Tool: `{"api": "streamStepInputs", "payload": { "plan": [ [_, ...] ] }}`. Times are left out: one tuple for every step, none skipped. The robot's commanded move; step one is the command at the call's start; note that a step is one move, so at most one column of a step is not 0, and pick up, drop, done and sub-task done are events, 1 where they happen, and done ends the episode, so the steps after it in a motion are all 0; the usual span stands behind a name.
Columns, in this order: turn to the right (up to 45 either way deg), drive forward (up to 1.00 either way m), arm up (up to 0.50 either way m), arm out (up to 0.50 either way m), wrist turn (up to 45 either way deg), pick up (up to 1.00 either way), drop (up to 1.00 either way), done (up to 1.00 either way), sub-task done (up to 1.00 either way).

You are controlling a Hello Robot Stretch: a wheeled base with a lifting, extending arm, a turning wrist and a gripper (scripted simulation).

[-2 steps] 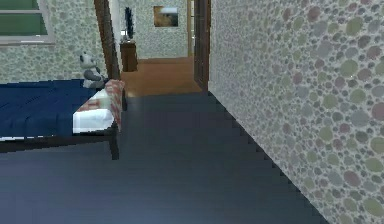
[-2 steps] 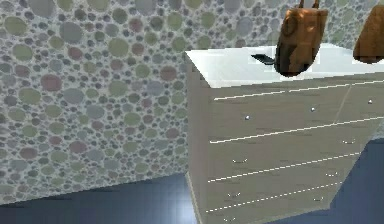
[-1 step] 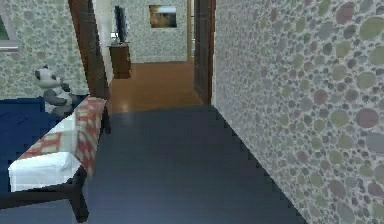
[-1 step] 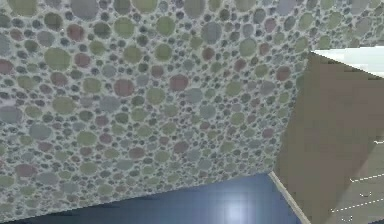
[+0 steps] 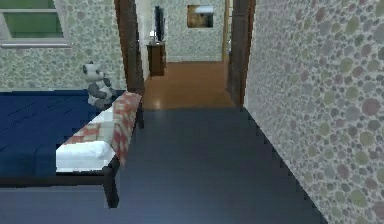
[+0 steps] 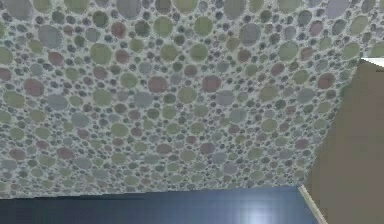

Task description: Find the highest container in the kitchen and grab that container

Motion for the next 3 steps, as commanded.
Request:
{"api": "streamStepInputs", "payload": {
  "plan": [
    [0.0, 1.0, 0.0, 0.0, 0.0, 0.0, 0.0, 0.0, 0.0],
    [0.0, 1.0, 0.0, 0.0, 0.0, 0.0, 0.0, 0.0, 0.0],
    [0.0, 1.0, 0.0, 0.0, 0.0, 0.0, 0.0, 0.0, 0.0]
  ]
}}
